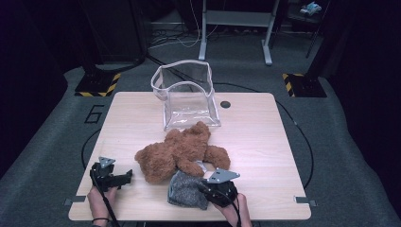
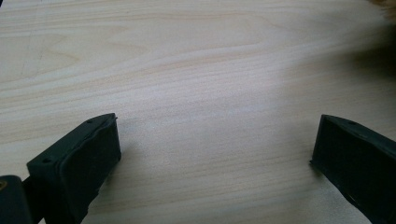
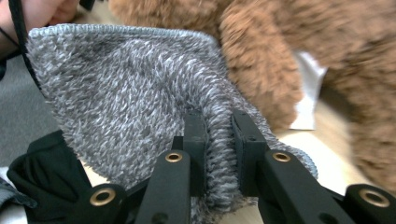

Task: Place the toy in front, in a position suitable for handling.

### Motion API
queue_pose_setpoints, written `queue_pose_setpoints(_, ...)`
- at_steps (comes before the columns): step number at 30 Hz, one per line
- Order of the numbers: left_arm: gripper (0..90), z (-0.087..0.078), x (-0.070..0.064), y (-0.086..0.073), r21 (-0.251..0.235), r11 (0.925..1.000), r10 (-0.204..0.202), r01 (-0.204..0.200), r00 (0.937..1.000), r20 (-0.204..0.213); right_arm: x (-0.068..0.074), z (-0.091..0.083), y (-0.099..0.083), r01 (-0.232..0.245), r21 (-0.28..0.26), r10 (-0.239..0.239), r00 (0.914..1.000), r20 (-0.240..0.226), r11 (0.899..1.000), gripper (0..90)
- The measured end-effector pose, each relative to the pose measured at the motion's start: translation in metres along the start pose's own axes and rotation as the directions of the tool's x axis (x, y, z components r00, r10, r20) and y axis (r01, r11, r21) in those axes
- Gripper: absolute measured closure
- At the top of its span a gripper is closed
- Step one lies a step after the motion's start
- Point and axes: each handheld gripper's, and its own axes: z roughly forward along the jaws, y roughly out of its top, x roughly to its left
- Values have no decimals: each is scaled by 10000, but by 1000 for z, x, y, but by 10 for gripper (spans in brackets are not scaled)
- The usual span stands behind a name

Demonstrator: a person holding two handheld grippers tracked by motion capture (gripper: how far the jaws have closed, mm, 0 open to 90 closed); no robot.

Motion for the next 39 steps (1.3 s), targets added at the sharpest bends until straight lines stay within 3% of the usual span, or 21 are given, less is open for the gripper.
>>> queue_pose_setpoints(19,7,0,0,0,-2,10000,-1,1,10000,-1,-28,-52,-3,-350,-703,424,9933,1079,9969,782)
queue_pose_setpoints(30,7,0,0,0,-3,10000,-2,2,10000,2,-45,-79,-9,-620,-1160,839,9773,1945,9913,782)
queue_pose_setpoints(36,7,0,0,0,0,10000,5,-5,10000,2,-55,-93,-13,-824,-1383,1138,9646,2378,9870,782)
queue_pose_setpoints(39,7,0,0,0,-2,10000,4,-4,10000,1,-64,-102,-16,-947,-1558,1347,9531,2711,9832,782)
